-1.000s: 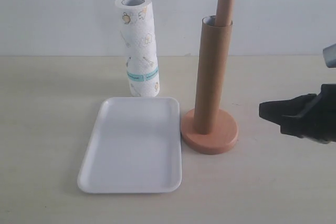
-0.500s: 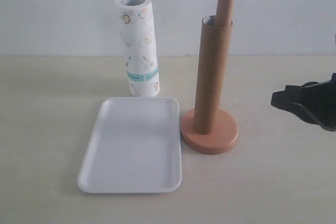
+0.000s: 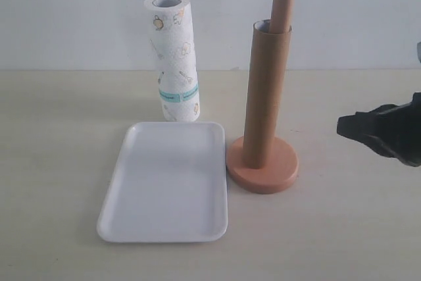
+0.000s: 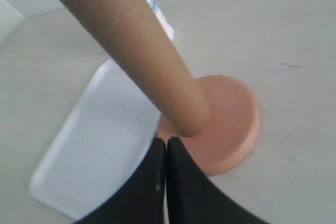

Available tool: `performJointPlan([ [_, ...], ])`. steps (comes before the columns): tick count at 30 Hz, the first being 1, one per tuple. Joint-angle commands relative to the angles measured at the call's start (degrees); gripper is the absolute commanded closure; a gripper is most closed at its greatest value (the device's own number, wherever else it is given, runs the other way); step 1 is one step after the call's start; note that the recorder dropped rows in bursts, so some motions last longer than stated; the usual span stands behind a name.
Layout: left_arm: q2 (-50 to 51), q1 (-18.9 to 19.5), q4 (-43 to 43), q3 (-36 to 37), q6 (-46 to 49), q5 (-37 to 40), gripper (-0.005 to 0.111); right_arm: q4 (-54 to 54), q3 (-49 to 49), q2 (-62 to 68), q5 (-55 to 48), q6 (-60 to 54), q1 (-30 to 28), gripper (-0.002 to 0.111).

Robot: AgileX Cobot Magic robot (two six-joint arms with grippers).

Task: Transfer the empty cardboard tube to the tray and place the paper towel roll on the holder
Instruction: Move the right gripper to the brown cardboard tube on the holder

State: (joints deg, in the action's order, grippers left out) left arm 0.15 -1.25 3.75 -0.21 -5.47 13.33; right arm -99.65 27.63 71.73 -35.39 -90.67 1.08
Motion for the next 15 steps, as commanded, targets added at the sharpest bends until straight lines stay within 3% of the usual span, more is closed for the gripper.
performJointPlan([
  [1, -0.15, 0.13, -0.27, 0.21, 0.06, -0.07, 0.103, -0.3, 0.03, -3.43, 19.36, -8.83, 5.75, 0.108],
  [6, -0.15, 0.13, -0.27, 0.21, 0.06, -0.07, 0.103, -0.3, 0.14, -8.74, 45.95, -8.32, 19.3, 0.108],
  [12, -0.15, 0.13, -0.15, 0.21, 0.06, -0.07, 0.103, -0.3, 0.45, -9.07, 64.96, -4.62, 35.45, 0.108],
  [15, -0.15, 0.13, -0.15, 0.21, 0.06, -0.07, 0.103, -0.3, 1.03, -7.77, 70.37, -2.41, 39.54, 0.108],
])
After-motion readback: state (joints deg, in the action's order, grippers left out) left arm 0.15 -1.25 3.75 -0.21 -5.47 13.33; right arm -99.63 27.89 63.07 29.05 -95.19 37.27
